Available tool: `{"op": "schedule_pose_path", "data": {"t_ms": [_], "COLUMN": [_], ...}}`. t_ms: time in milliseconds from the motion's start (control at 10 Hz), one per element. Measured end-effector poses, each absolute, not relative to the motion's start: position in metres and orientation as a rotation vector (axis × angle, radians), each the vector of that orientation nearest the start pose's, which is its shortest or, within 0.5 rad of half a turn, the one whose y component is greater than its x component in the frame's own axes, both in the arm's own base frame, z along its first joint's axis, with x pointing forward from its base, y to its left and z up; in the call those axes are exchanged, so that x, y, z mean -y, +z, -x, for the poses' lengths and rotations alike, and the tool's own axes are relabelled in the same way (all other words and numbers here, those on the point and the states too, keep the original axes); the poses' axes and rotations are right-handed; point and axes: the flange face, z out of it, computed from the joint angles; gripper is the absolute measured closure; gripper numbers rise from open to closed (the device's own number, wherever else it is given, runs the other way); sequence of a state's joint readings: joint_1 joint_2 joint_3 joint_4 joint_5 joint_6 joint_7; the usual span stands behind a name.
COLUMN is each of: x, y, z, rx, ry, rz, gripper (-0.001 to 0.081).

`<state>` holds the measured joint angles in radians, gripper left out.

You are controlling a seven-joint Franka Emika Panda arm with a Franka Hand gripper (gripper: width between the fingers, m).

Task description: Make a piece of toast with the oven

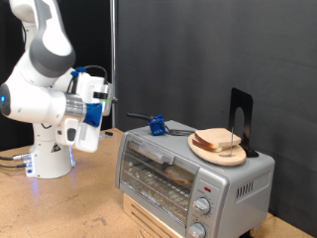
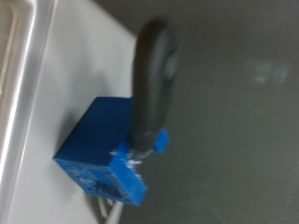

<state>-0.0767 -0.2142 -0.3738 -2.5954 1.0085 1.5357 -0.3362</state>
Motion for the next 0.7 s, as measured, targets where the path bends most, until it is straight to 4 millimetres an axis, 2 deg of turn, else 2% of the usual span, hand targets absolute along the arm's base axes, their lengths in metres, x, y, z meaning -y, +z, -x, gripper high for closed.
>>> {"op": "schedule_pose_path", "data": {"t_ms": [200, 300, 600, 700], "x": [0.103, 0.116, 0.135, 0.133], "y": [0.331, 0.323, 0.297, 0.297], "z": [-0.353, -0.360, -0.395, -0.393], "rx": [-0.434, -0.433, -0.553, -0.536], "ry": [0.339, 0.349, 0.259, 0.283], "rz": [1.707, 1.679, 1.618, 1.621], "gripper": [-0.0002, -0.0002, -0.0002, -0.0002]}}
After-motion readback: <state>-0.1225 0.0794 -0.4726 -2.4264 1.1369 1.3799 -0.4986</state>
